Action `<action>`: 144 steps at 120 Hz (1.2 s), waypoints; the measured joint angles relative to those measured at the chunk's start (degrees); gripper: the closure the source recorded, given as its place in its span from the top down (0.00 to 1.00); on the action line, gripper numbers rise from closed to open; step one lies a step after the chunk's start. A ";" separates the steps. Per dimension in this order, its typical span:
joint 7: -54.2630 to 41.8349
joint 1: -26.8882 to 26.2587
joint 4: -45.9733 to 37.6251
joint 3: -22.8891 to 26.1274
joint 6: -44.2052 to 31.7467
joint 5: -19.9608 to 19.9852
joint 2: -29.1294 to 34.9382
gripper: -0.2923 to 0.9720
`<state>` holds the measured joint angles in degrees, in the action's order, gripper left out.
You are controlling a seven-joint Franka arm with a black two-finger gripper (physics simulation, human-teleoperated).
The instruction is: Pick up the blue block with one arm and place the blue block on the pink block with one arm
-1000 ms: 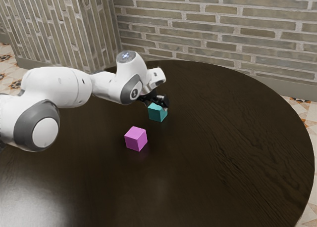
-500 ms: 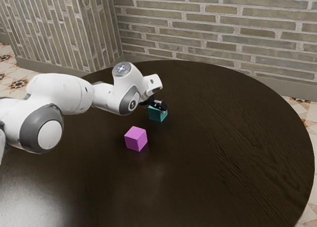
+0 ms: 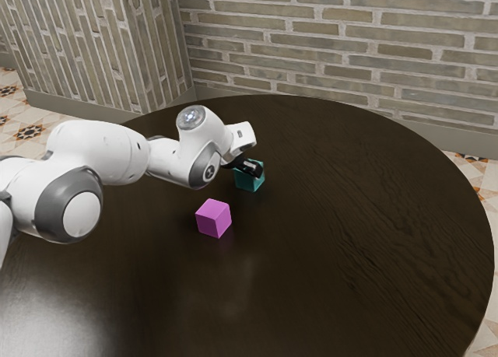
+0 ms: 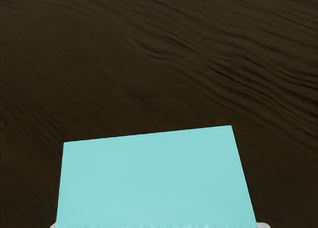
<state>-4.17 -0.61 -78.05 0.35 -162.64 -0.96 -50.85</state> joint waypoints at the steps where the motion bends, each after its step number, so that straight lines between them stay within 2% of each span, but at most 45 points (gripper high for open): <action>1: -0.04 0.00 0.00 0.00 -0.01 0.00 0.00 0.58; 39: -1.13 0.49 -0.37 -0.27 -0.05 -0.20 0.54 0.51; 54: -1.52 0.44 -1.34 -0.30 1.41 -0.45 4.38 0.50; 75: -1.28 0.35 -19.89 -0.29 0.41 -0.61 19.10 0.50; 109: 0.58 0.24 -43.11 1.57 -2.32 -0.64 38.77 0.51; 129: 2.04 0.15 -51.87 2.55 -3.73 -0.56 44.93 0.50; 144: 2.96 0.25 -52.70 2.53 -6.01 -0.52 43.27 0.50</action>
<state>-1.21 -0.36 -130.76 2.89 -168.65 -1.48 -7.59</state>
